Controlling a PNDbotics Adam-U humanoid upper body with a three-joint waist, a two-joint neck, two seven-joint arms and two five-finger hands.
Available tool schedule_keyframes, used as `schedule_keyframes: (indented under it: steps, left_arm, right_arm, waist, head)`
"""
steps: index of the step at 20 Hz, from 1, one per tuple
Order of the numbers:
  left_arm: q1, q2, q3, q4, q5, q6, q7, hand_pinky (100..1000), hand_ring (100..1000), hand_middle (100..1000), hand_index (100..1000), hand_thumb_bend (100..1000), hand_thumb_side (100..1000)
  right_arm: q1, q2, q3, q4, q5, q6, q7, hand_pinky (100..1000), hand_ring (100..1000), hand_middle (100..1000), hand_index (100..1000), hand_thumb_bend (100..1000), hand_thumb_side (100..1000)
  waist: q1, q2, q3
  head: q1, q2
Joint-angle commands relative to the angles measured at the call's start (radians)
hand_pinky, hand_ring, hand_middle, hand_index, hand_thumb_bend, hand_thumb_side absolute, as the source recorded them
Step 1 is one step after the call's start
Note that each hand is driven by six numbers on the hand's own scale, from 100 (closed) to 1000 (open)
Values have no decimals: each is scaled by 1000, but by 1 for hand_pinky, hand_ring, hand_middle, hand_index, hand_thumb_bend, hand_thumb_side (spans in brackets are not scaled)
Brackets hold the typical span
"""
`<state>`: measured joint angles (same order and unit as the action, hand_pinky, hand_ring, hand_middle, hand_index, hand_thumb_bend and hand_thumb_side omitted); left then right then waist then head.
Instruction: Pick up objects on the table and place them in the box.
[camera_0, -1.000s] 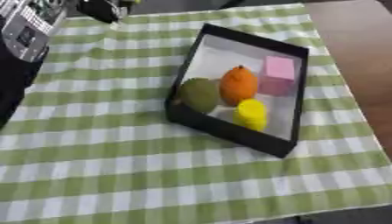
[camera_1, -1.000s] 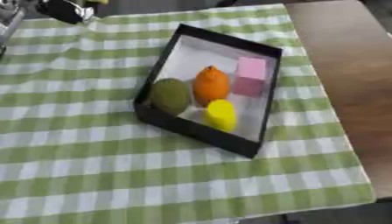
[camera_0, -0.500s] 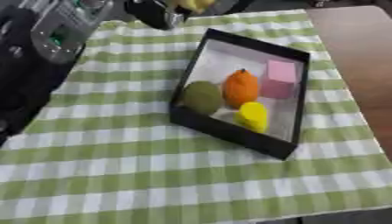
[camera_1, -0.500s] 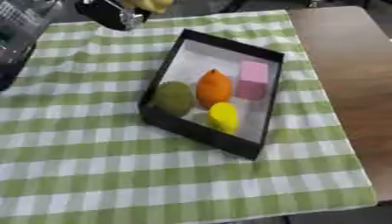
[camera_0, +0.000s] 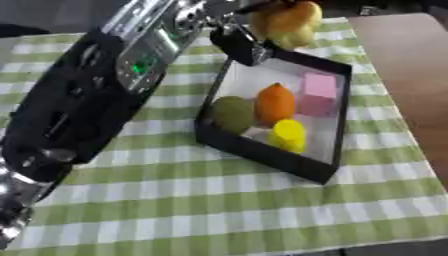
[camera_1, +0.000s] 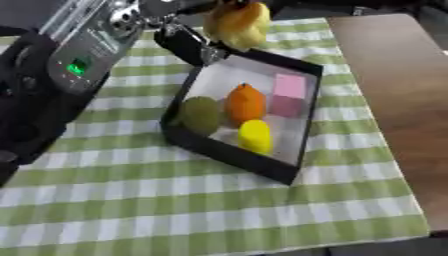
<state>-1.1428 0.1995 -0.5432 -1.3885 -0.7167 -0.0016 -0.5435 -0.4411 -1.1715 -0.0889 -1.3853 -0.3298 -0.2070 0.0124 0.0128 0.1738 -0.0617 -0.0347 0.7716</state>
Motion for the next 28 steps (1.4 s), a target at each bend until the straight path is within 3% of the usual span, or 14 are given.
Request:
schedule_keyframes:
  steps: [1,11,21,23,24,26,28]
  left_arm:
    - [-2,-22,4,25,-22,-27,21,710,723,672,728,100,100]
    - [47,-84,0,142,-96,-102,42,705,717,671,727,100,107]
    - [83,-99,4,222,-161,-137,52,715,732,693,760,100,100]
    - [85,-98,11,225,-177,-144,71,756,775,747,831,337,287]
    - [86,-96,14,225,-186,-144,82,787,806,776,864,534,475]
    - [87,-93,18,223,-205,-140,97,805,825,795,889,805,600]
    - [88,-90,23,220,-226,-131,102,814,832,803,898,879,648]
  right_arm:
    - [-18,-48,-7,-9,6,0,3,866,867,773,837,100,408]
    - [-23,-44,-6,-7,11,1,4,865,867,774,837,100,414]
    - [-20,-43,-7,-1,13,2,4,864,867,774,837,100,405]
    - [-18,-43,-8,0,15,2,4,864,867,774,837,100,398]
    - [-16,-43,-8,1,16,2,4,864,867,774,837,100,404]
    - [-13,-43,-8,3,18,2,3,864,867,774,837,100,411]
    - [-10,-44,-9,5,19,2,3,864,867,774,836,100,414]
  waist:
    - [-10,-35,-5]
    - [-8,-26,-13]
    - [-6,-24,-16]
    - [-6,-23,-15]
    - [-6,-23,-15]
    - [-6,-23,-14]
    - [-5,-23,-12]
  head:
    - [-6,-2]
    - [-8,-2]
    - [-15,-2]
    - [-17,-2]
    - [-18,-2]
    - [-18,-2]
    - [-19,-2]
